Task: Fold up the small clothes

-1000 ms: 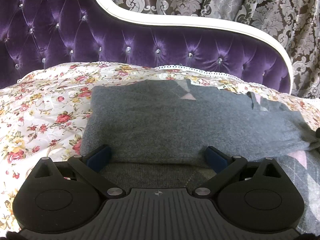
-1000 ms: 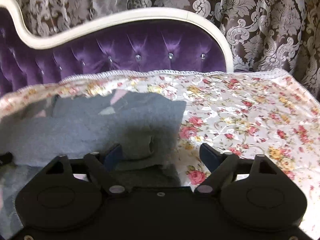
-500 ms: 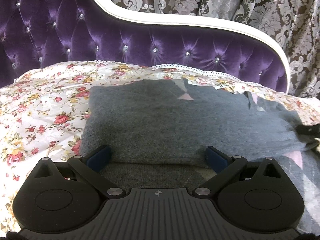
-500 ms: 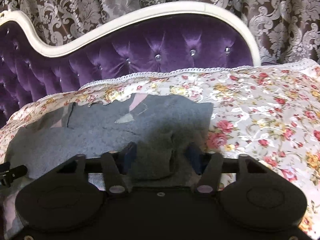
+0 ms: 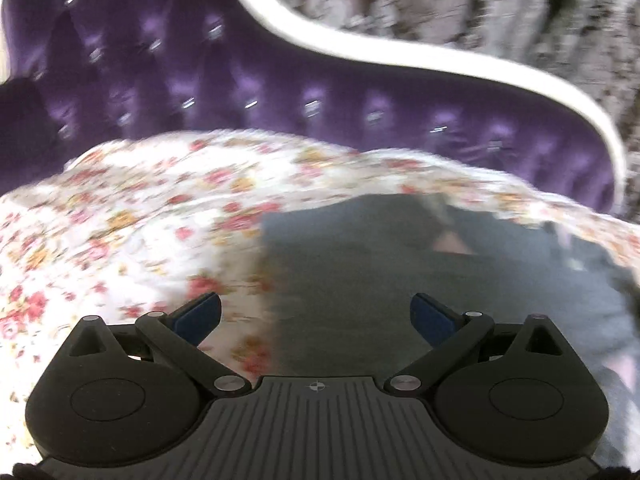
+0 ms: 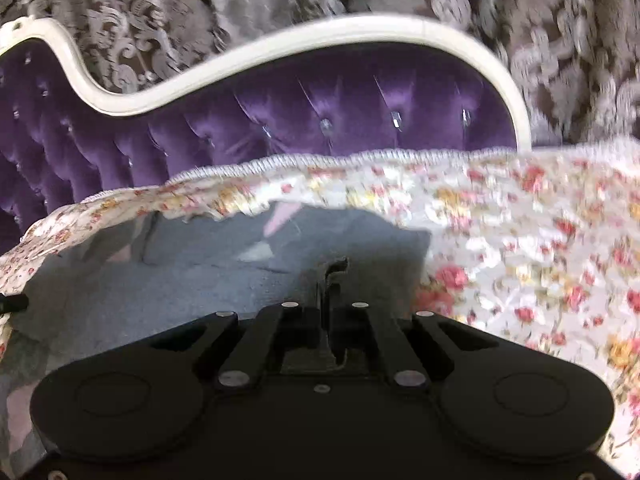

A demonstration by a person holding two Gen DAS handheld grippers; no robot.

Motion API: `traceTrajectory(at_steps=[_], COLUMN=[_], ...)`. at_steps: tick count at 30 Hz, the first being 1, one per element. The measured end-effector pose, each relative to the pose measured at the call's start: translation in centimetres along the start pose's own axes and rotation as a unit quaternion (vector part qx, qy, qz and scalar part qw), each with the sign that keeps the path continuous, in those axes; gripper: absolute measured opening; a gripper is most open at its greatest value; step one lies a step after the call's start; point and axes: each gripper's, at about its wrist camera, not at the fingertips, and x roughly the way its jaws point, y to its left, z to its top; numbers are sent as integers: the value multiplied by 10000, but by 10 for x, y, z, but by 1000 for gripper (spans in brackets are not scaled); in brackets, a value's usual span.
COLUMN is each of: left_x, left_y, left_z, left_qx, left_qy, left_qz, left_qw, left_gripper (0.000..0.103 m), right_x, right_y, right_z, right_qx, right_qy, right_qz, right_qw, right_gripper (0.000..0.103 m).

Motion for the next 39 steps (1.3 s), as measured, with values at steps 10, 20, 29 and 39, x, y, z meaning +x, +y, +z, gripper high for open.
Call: traceTrajectory(at_steps=[10,20,29,39], left_x=[17,-41,-126,-198], left_y=[30,33,17,4], left_z=[-5,-27,-87,-133], left_qx=[-234,-299,-69,-194], left_qy=[259,321,520,615], left_qz=[386,-192,-891,-1420], left_qw=[9986,9989,9946,9878], left_gripper=[103,103,103,103], right_x=[8,-31,-121,-189], right_y=[-3,-7,-5,20], right_z=[-14,-17,-55,-119], right_qx=[13,41,292,500], right_qy=[-2,-395,-367,16], right_qz=[-123,-308,236,711], right_qw=[9999,9987,9986,9962], right_gripper=[8,76,76,78])
